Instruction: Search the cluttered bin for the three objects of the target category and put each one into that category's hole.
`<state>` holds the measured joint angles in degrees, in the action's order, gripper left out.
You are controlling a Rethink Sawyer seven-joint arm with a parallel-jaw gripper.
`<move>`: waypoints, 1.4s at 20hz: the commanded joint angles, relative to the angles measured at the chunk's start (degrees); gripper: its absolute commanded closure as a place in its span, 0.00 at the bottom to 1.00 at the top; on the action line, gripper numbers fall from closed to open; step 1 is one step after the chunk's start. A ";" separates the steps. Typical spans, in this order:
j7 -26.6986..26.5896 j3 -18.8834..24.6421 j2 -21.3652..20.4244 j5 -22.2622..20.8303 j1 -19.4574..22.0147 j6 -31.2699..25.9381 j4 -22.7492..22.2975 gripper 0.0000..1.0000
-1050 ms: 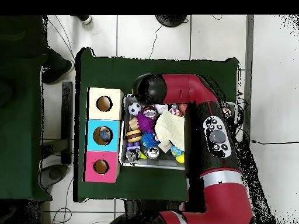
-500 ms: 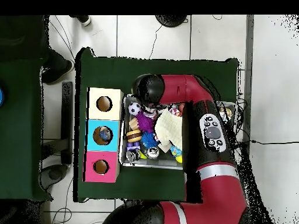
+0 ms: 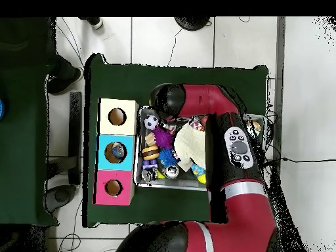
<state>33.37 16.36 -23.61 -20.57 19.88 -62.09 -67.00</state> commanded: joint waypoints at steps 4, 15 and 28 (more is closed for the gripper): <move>-1.24 6.41 -1.29 1.31 4.75 7.04 -6.09 0.00; -4.00 10.44 2.16 1.00 8.59 8.21 -8.52 0.00; -5.38 11.70 4.30 0.16 11.02 5.27 -6.83 0.00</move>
<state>33.37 24.06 -21.60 -20.11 28.90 -54.13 -69.95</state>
